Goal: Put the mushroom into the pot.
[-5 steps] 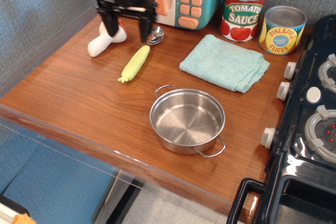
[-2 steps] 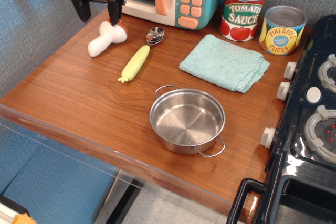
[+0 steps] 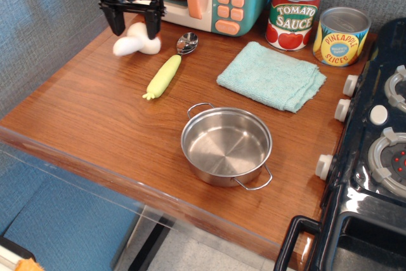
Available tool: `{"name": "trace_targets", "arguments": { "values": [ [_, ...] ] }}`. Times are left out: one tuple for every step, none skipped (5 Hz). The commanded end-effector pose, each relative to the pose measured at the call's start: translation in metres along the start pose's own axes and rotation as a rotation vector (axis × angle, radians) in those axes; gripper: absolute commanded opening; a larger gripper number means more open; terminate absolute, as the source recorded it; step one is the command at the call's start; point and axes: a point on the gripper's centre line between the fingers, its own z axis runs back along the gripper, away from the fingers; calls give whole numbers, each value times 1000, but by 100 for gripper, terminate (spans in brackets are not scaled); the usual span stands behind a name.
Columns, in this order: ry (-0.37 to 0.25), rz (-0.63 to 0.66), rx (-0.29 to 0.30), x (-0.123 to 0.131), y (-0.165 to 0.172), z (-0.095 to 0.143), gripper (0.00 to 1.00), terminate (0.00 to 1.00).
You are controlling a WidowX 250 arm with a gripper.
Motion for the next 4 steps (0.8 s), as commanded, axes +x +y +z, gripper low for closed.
{"name": "trace_targets", "arguments": {
  "values": [
    [-113, -21, 16, -4, 0, 47, 0, 0],
    [-195, -46, 15, -13, -18, 82, 0, 0],
    [-248, -123, 2, -41, -59, 109, 0, 0],
    [-217, -230, -40, -84, -97, 104, 0, 0]
  ]
}}
